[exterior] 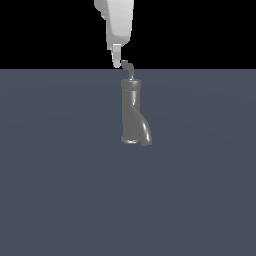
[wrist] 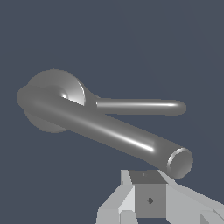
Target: Turn on the faucet by rotating a designated handle.
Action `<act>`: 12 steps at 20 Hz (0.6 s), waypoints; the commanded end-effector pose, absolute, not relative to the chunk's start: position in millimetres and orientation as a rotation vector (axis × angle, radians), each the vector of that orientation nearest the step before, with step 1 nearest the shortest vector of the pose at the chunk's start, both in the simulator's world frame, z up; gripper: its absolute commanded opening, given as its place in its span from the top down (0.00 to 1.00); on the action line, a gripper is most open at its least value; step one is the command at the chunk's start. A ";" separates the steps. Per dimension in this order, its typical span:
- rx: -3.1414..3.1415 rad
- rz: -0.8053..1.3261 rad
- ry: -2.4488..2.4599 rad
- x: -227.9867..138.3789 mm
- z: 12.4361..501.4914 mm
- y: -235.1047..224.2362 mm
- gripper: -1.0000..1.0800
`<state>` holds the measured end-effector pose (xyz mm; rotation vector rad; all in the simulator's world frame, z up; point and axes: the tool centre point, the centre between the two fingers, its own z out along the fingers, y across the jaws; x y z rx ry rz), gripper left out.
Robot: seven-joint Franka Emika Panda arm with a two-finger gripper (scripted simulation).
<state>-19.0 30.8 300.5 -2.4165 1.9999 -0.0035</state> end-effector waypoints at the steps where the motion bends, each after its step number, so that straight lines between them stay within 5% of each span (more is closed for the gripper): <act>1: -2.416 -0.005 2.002 -18.5 300.5 23.7 1.00; 12: -2.405 -0.001 2.020 -15.4 300.6 -51.4 1.00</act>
